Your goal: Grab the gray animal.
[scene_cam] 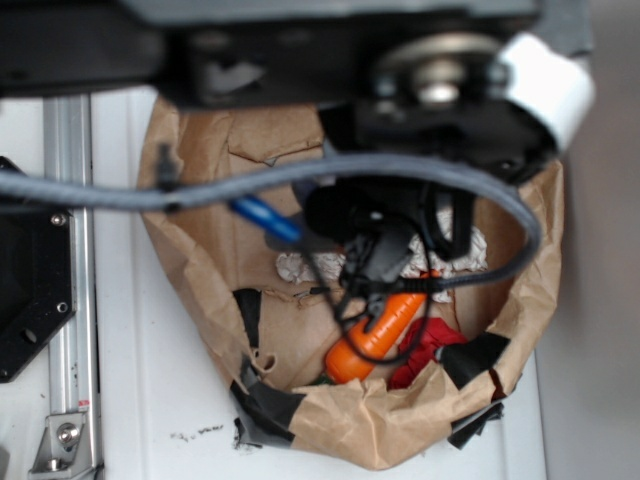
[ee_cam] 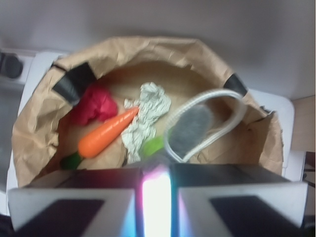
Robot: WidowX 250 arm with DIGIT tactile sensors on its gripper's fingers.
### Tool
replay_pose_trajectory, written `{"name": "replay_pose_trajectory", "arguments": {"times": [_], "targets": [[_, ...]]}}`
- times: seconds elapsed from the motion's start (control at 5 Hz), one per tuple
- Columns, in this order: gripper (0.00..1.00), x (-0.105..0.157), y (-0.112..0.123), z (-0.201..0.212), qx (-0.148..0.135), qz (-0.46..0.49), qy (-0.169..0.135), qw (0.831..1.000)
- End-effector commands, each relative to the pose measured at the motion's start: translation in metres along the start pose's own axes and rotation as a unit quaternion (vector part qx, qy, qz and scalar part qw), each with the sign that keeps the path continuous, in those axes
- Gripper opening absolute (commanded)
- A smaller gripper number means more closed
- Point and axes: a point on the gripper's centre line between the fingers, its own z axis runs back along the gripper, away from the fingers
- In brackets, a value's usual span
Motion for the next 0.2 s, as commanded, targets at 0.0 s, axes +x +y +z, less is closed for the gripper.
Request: {"name": "replay_pose_trajectory", "arguments": {"times": [0.0], "targets": [[0.00,-0.0146,0.0019,0.0178,0.016,0.140,-0.047,0.989]]}}
